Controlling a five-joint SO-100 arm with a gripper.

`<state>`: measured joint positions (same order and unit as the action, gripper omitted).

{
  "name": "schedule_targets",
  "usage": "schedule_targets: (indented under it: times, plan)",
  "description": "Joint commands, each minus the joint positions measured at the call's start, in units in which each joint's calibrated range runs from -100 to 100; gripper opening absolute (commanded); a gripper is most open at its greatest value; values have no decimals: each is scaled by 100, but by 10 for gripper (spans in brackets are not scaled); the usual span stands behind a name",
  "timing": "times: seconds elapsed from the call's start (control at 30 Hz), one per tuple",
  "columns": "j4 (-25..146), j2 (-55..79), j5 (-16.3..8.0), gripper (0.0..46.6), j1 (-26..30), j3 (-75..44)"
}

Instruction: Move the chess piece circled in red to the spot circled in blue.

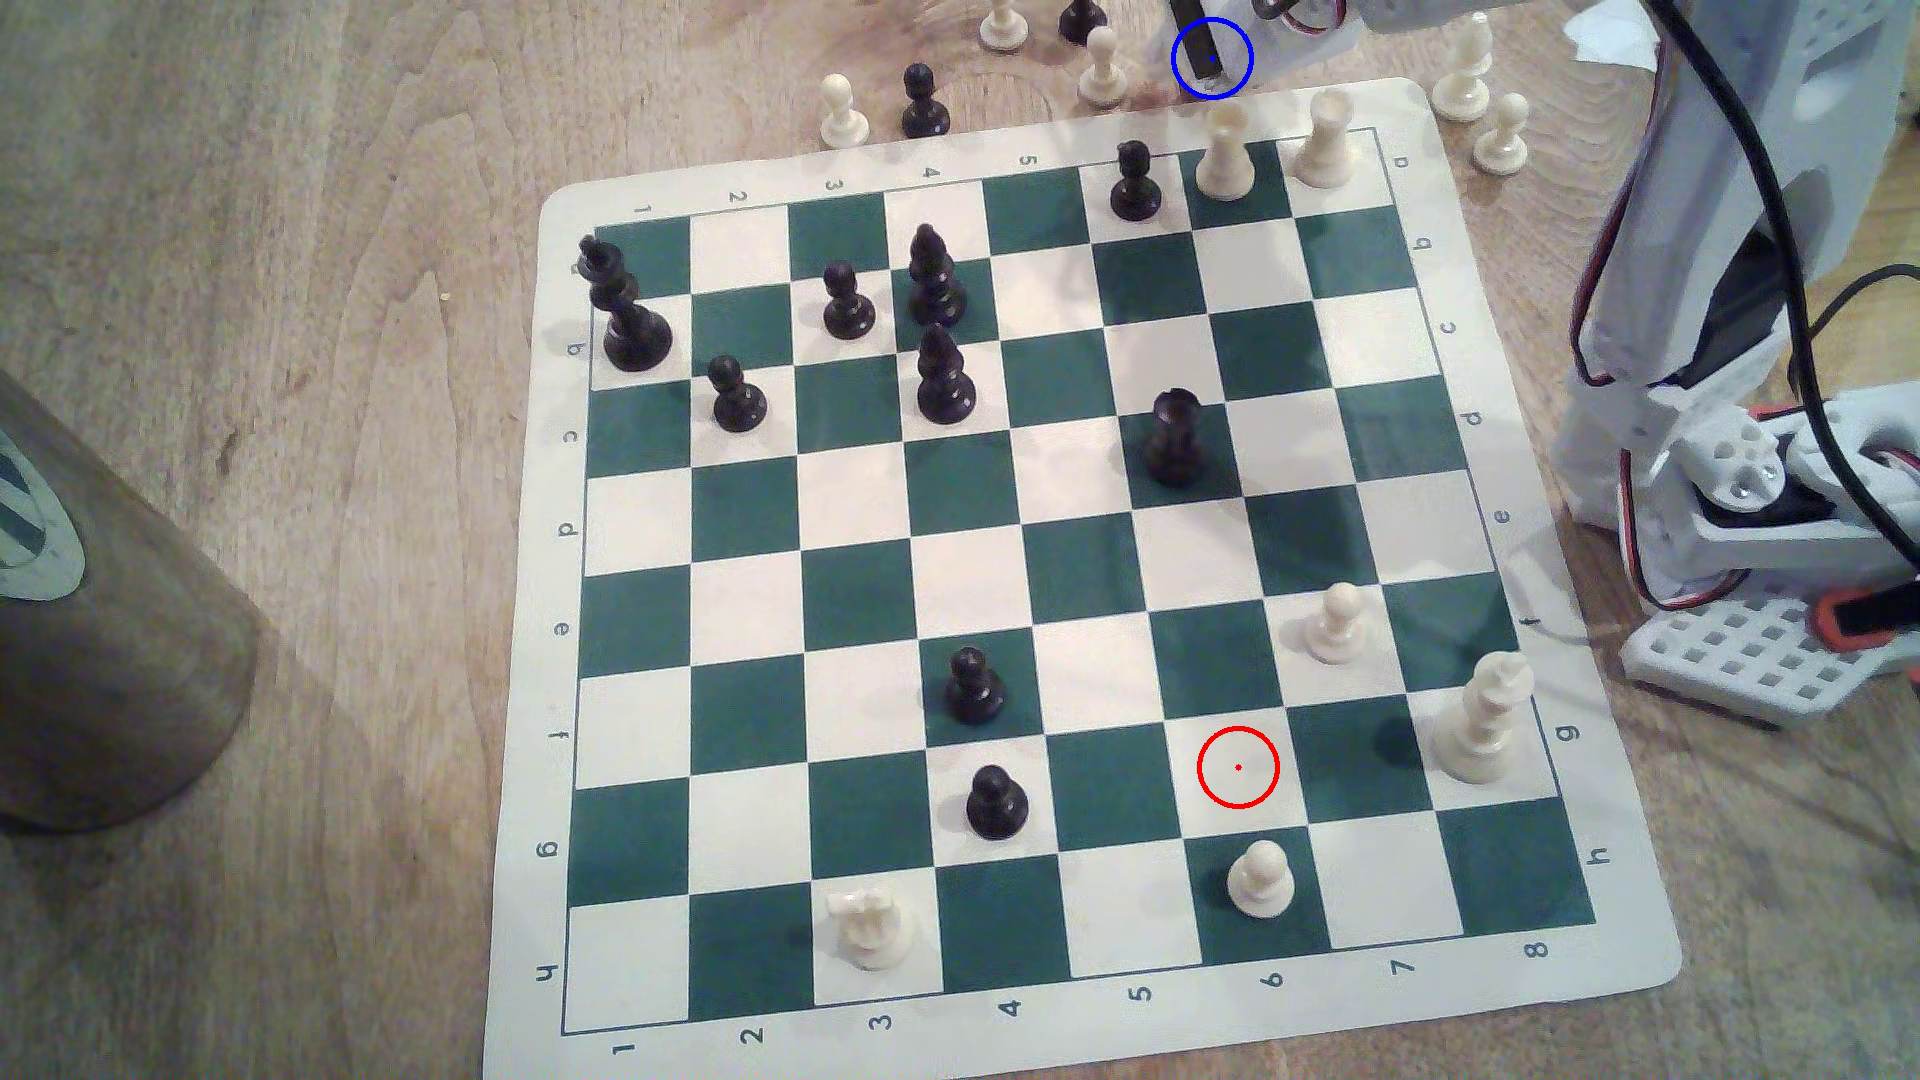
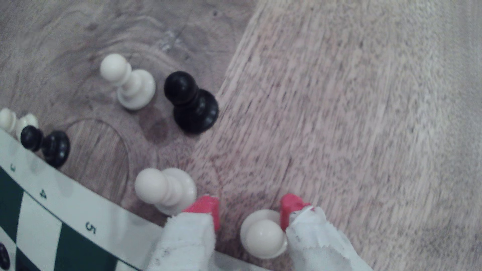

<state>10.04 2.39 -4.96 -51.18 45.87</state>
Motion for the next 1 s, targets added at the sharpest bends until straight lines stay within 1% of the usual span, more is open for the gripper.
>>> schedule_targets:
  times: [0.0,0.13,0.23,0.5,0.63,0.8,0.97]
  plan:
    - [159,-290,-24,179,-64,-298]
    - [397,-476,-15,184,-80,-316]
    - [1003,-672,-49,179,-103,-588]
    - [1707,-1054,-54,175,-181,-942]
    - [2641,-1572,-54,173,-173,-1241]
    - [3926,-2276,-15,174,100,-1413]
    - [5343,-3117,-5,166,640,-1350]
